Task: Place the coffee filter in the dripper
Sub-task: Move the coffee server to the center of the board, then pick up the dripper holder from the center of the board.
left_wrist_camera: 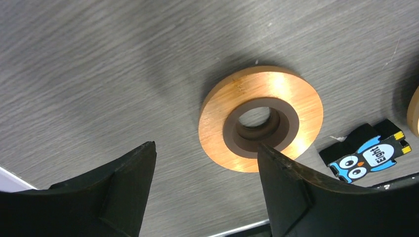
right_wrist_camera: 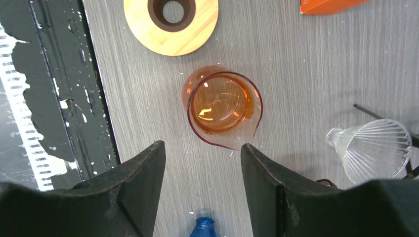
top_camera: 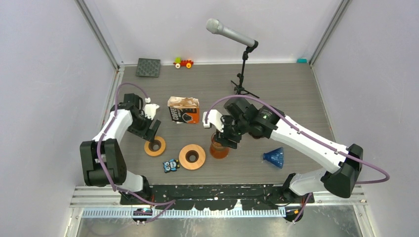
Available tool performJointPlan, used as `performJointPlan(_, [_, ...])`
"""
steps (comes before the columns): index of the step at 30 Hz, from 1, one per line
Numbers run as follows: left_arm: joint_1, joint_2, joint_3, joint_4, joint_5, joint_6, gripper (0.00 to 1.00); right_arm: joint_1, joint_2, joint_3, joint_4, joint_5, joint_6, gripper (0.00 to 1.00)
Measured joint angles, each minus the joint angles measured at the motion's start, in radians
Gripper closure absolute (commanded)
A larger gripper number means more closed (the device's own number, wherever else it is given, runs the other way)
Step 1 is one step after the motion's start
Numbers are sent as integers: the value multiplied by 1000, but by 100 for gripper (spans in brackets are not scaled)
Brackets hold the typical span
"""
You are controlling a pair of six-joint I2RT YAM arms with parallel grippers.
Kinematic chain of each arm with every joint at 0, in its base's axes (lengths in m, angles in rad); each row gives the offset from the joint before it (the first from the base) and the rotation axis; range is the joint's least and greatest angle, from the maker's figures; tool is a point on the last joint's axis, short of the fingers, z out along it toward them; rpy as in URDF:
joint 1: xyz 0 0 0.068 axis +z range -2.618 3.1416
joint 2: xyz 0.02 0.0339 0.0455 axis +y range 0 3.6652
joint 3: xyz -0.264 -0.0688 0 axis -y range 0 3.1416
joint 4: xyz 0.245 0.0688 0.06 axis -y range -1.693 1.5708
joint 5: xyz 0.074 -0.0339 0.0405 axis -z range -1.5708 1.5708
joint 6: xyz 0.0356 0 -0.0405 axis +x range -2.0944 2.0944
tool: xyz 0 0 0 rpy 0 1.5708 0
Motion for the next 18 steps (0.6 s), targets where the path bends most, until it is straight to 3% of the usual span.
performJointPlan(18, [0,108,-27,1,21,-23,47,-117,-48,-76,28,-66,19,41])
